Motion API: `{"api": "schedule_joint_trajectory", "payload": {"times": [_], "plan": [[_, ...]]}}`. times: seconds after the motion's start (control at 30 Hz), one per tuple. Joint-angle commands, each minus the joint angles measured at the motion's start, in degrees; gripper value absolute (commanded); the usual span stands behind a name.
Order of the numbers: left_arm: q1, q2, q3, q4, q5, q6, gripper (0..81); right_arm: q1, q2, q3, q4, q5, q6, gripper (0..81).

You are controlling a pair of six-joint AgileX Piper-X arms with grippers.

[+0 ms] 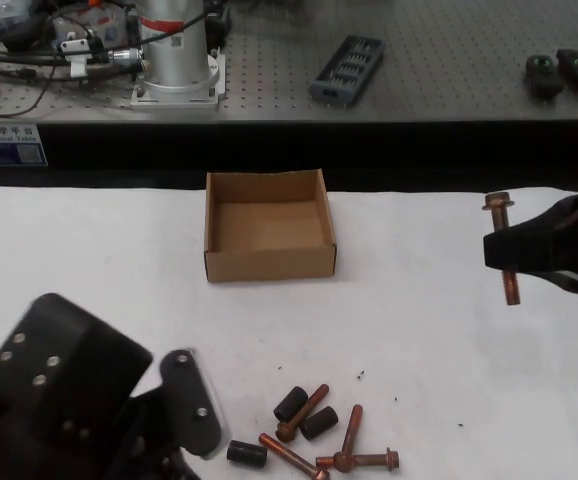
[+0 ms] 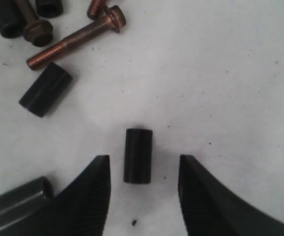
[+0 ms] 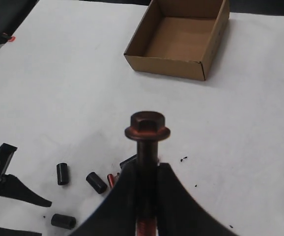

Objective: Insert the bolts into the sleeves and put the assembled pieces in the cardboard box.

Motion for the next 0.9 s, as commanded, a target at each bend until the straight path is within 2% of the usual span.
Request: {"api": "schedule_joint_trajectory", "payload": {"times": [0.0,0.13,0.6,0.87], "plan": [[-0.39,3.09,-1.89,0.88,-2.06,3.92,32.8,-0.34,-0.92,0.05,0.43,-1.31,-0.41,4.3],[-0.39,6.22,-3.34,1.93,-2.24,6.38,35.1,-0.34,-2.03,0.20,0.86,-1.55,-0.41,4.3],[-0.61,12.98,-4.11,-1.28,-2.07,6.40,35.1,-0.34,-5.53,0.19,2.93,-1.55,-0.41,4.3],[-4.43,12.96,-4.11,-1.42,-2.09,6.40,34.7,-0.34,-5.52,0.30,2.93,-1.55,-0.41,4.3]]}}
